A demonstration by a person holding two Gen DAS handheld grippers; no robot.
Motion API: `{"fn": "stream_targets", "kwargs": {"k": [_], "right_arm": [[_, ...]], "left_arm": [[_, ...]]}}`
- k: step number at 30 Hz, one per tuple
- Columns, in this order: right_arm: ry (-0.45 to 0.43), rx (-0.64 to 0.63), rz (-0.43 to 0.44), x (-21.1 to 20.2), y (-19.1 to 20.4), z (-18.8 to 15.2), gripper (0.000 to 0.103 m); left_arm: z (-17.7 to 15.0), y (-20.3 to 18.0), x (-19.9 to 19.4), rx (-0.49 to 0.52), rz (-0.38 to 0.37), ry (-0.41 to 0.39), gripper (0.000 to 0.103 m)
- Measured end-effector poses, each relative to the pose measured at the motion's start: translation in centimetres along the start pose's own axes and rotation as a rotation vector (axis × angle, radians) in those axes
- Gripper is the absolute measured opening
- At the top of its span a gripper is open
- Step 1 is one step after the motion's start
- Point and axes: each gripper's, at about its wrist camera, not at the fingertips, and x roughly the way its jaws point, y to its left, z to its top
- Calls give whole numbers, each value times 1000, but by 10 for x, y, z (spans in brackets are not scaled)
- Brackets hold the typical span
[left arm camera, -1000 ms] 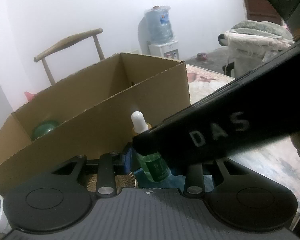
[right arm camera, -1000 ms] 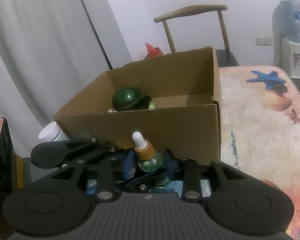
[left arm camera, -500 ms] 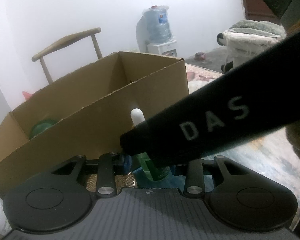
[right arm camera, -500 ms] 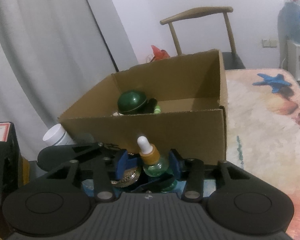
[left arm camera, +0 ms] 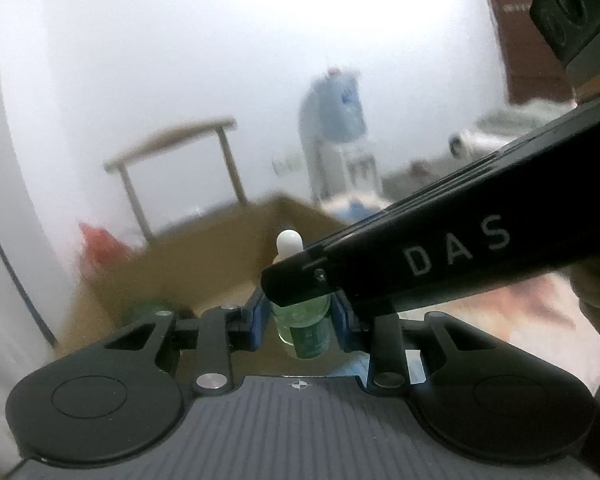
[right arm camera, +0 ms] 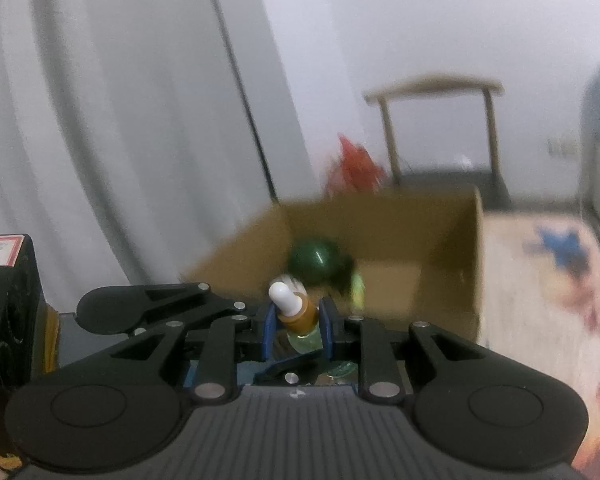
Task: Organize rigid objects
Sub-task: 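Lift the dropper bottle and carry it into the box, right gripper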
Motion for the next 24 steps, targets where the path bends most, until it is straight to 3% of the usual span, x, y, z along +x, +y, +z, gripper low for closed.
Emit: {"fn": "stream_targets", "kwargs": {"k": [4, 7, 12, 17, 24], "right_arm": [[-53, -76, 36, -2, 17, 37, 25], [-57, -94, 61, 16, 19, 65, 25], [53, -49, 71, 84, -1, 87, 25], [199, 68, 92, 147, -35, 80, 25], [332, 185, 127, 192, -66, 61, 25]], "left_arm": [[28, 24, -11, -10, 49, -55, 32], [43, 44, 1, -30, 65, -44, 32], [46, 81, 58, -111, 27, 127, 32], [30, 94, 112, -159, -7, 308, 31], [8, 99, 133, -171, -35, 421, 34]]}}
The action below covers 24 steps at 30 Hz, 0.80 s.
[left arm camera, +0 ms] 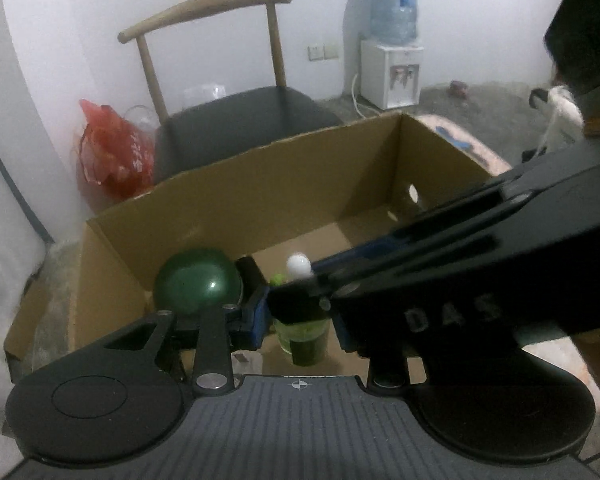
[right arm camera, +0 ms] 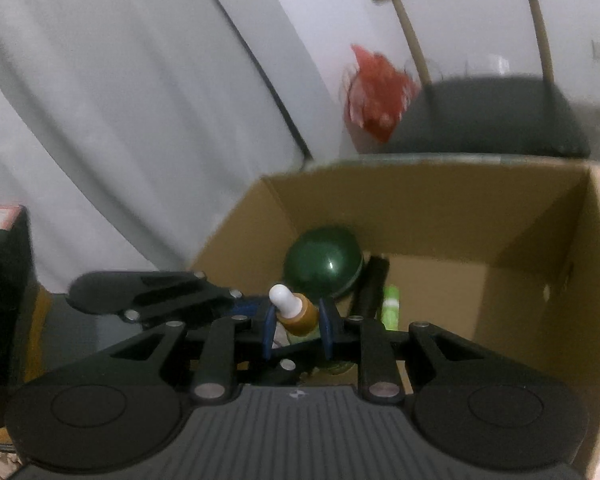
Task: Organize rigid objects
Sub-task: 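Lift the dropper bottle and carry it into the box, right gripper, then open the right gripper to release the dropper bottle in the box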
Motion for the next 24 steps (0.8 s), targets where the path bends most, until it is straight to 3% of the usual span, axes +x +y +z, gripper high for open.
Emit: {"fn": "stream_targets", "kwargs": {"k": [8, 10, 12, 21, 22, 24], "right_arm": [[79, 9, -28, 22, -3, -4, 25], [93, 12, -39, 24, -3, -5, 26], [107, 20, -46, 27, -5, -6, 27], [91, 41, -57, 13, -6, -7, 29], [81, 44, -53, 11, -6, -7, 32], [56, 46, -55, 5, -6, -7, 49]], "left_arm": [[-5, 5, 9, -9, -6, 58, 37], [-7, 6, 8, -10, -4, 62, 42], [-6, 10, 9, -8, 0, 59, 56], [-7, 15, -6, -45, 8, 3, 78], [-8, 15, -10, -51, 8, -10, 80], [-8, 15, -18, -56, 12, -35, 85]]}}
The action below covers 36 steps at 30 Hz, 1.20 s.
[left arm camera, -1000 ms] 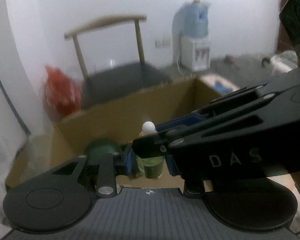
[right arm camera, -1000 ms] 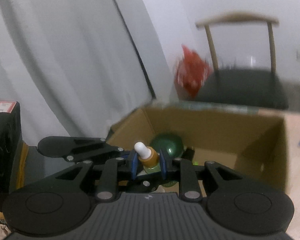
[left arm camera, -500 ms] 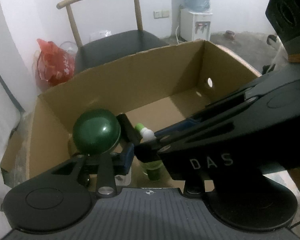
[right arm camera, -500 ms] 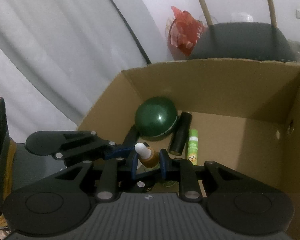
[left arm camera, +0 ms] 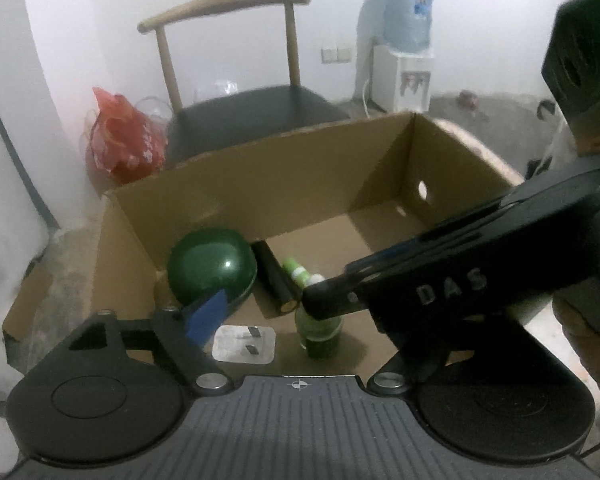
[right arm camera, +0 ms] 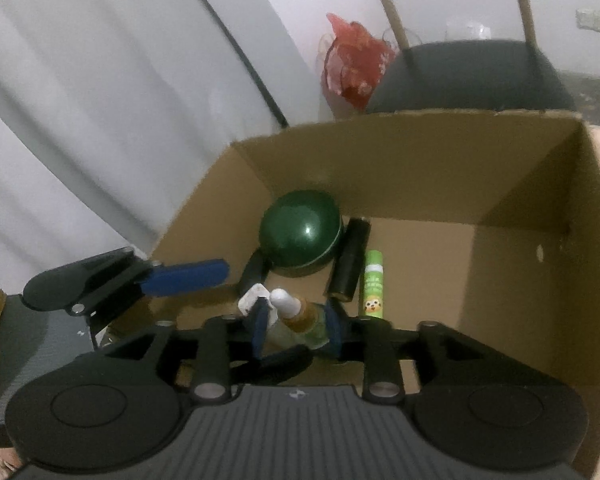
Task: Organize rigid objects
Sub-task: 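Open the right gripper to release the dropper bottle in the box, then move the right gripper back to the gold round jar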
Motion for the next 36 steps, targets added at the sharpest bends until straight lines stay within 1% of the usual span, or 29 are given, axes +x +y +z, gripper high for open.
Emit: {"fn": "stream_targets", "kwargs": {"k": [1, 3, 5, 7, 8, 10, 11, 12, 14, 16, 18, 20, 23, 26, 28, 30, 34, 35, 36], "right_arm": [[-18, 1, -3, -5, 0, -1, 59], [-58, 1, 0, -18, 1, -2, 59], [-101, 23, 22, -36, 1, -6, 59], [-149, 41, 59, -59, 2, -15, 59], [-171, 42, 70, -68, 4, -21, 63], [-224, 36, 97, -96, 9, -39, 64], [-255, 33, 107, -112, 11, -51, 64], [-282, 35, 115, -124, 13, -61, 64], [-347, 51, 144, -152, 13, -87, 64], [-406, 85, 167, -173, 10, -115, 64], [-451, 133, 181, -184, 4, -143, 64], [-451, 177, 182, -181, -2, -165, 64], [-391, 245, 168, -156, -12, -185, 64], [-330, 280, 150, -125, -17, -189, 64], [-317, 267, 146, -113, -15, -188, 64], [-314, 243, 136, -104, -12, -185, 63], [-306, 214, 128, -87, -14, -174, 53], [-303, 210, 132, -82, -14, -173, 53], [-297, 206, 135, -78, -15, -170, 53]], "left_arm": [[0, -1, -5, -1, 2, -14, 85], [-1, -2, -16, -3, 8, -45, 86], [-2, -3, -31, -17, 11, -87, 86], [-8, -3, -52, -43, 16, -151, 86], [-12, -3, -66, -53, 14, -187, 89], [-24, -5, -89, -65, -4, -249, 89], [-33, -7, -102, -61, -13, -279, 92], [-41, -10, -113, -45, -22, -301, 95], [-60, -15, -131, -28, -27, -341, 95], [-79, -20, -142, -20, -60, -349, 96], [-99, -26, -145, -26, -124, -340, 97], [-115, -34, -138, -17, -161, -304, 97], [-129, -50, -114, -6, -165, -229, 96], [-136, -66, -92, 19, -191, -166, 95], [-137, -76, -80, 51, -187, -152, 95], [-138, -90, -71, 103, -144, -164, 95], [-143, -115, -53, 247, 24, -207, 95], [-144, -122, -50, 292, 69, -215, 95], [-148, -126, -48, 320, 88, -216, 95]]}}
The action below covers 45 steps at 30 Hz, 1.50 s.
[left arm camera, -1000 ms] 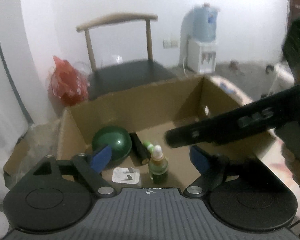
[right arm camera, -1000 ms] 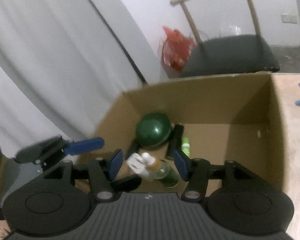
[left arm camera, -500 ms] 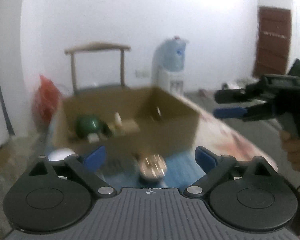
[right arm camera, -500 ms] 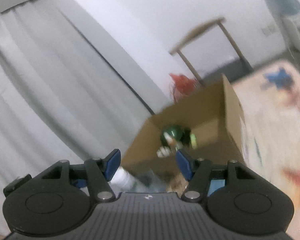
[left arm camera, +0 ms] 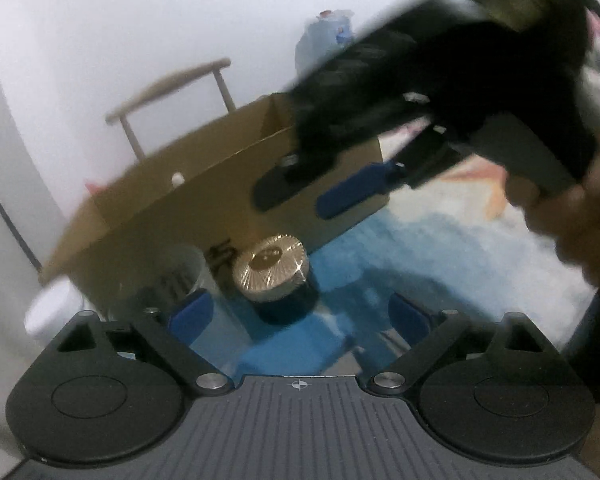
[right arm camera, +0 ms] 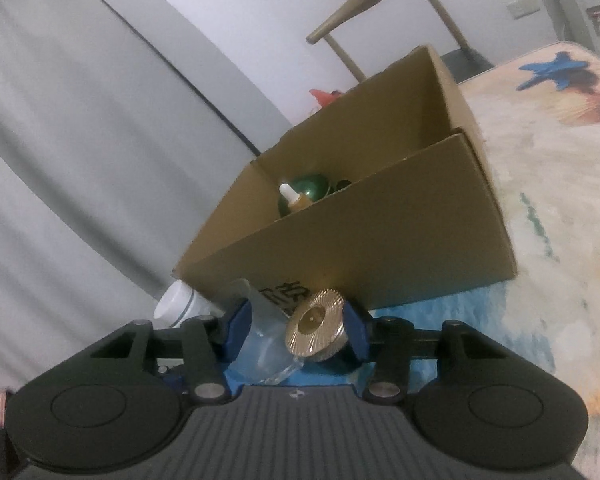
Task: Organize rigid objects
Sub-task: 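Move the right gripper back to the gold round jar, then grasp the gold round jar with the right gripper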
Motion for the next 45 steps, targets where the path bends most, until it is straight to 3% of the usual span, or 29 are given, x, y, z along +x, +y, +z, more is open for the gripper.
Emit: {"fn": "stream_targets", "kwargs": {"k": [3, 13, 18, 23, 27, 30, 35, 40, 45], "right_arm": [[17, -21, -4, 9, -2, 2, 52], [90, -65, 1, 36, -9, 4, 52], [95, -66, 23, 34, -12, 2, 52], [79, -45, 13, 21, -19, 0, 52], [74, -6, 27, 3, -25, -6, 51], [39, 1, -37, -16, -28, -12, 52], [3, 45, -101, -36, -38, -12, 52], [16, 29, -102, -25, -31, -7, 52], [44, -20, -117, -1, -18, -5, 52]], "left_arm": [[1, -5, 15, 21, -13, 30, 96], [6, -1, 44, -56, 6, 114, 97], [4, -6, 43, -44, 13, 98, 98], [7, -13, 36, -15, -44, 60, 98], [11, -31, 28, 48, -138, 11, 97], [11, -41, 24, 80, -157, -8, 96], [5, -29, 15, 22, -133, -28, 96], [2, -6, 30, -73, -91, 37, 96], [8, 2, 41, -95, -84, 74, 83]]}}
